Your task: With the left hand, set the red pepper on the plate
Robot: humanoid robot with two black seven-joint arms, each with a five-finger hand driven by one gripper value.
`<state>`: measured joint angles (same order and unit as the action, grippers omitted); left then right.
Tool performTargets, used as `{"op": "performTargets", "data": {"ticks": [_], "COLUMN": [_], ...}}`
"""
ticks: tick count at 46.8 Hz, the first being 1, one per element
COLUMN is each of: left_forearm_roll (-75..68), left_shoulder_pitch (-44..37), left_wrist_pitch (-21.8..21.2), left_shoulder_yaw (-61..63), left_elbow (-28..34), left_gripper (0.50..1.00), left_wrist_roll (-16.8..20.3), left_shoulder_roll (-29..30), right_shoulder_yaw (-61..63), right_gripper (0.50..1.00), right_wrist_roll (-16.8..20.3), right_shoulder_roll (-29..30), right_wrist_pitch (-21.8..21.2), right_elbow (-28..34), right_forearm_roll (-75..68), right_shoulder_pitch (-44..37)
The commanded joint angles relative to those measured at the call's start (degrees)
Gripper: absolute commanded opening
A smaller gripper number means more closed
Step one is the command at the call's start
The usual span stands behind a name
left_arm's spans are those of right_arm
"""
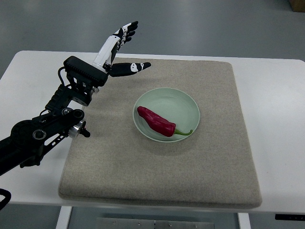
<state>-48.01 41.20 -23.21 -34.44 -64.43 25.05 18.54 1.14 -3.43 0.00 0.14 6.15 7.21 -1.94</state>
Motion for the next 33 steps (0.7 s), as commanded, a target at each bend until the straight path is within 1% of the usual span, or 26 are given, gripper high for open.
{"op": "performTargets", "data": {"ticks": [1,15,18,21,27,33], "left_forearm_roll": [4.58,22.69,25.94,29.46,34.12,36.58], "left_shoulder_pitch": [-0.33,-0.51,-0.51,-0.51,-0.51,-0.51], "left_wrist_pitch": [0.09,0.09,0.00,0.09,0.09,0.09], "left_shoulder_yaw": [-2.20,-3.79,-3.79,-3.79,-3.88,-3.88], "left_elbow": [1.85,6.33,7.38,8.26,10.20,10.20], "left_gripper": [0.962,0.966,0.992,0.992,0.994,0.994], "left_wrist_roll": [0.00,0.00,0.00,0.00,0.00,0.00], "left_shoulder_roll": [0.01,-0.17,-0.26,-0.43,-0.61,-0.69], "right_shoulder_yaw": [0.00,0.00,0.00,0.00,0.00,0.00], "right_gripper": [0.928,0.928,0.928,0.928,0.928,0.928], "right_wrist_roll": [0.00,0.00,0.00,0.00,0.00,0.00], "right_shoulder_roll": [0.00,0.00,0.00,0.00,0.00,0.00], "right_wrist_pitch": [-0.05,-0.05,0.04,-0.05,0.04,-0.05], "right_elbow": [0.00,0.00,0.00,0.00,0.00,0.00], "right_forearm_roll": [-0.01,-0.01,-0.09,-0.01,-0.01,-0.01], "right_shoulder_pitch": [0.01,0.01,0.01,0.01,0.01,0.01]}}
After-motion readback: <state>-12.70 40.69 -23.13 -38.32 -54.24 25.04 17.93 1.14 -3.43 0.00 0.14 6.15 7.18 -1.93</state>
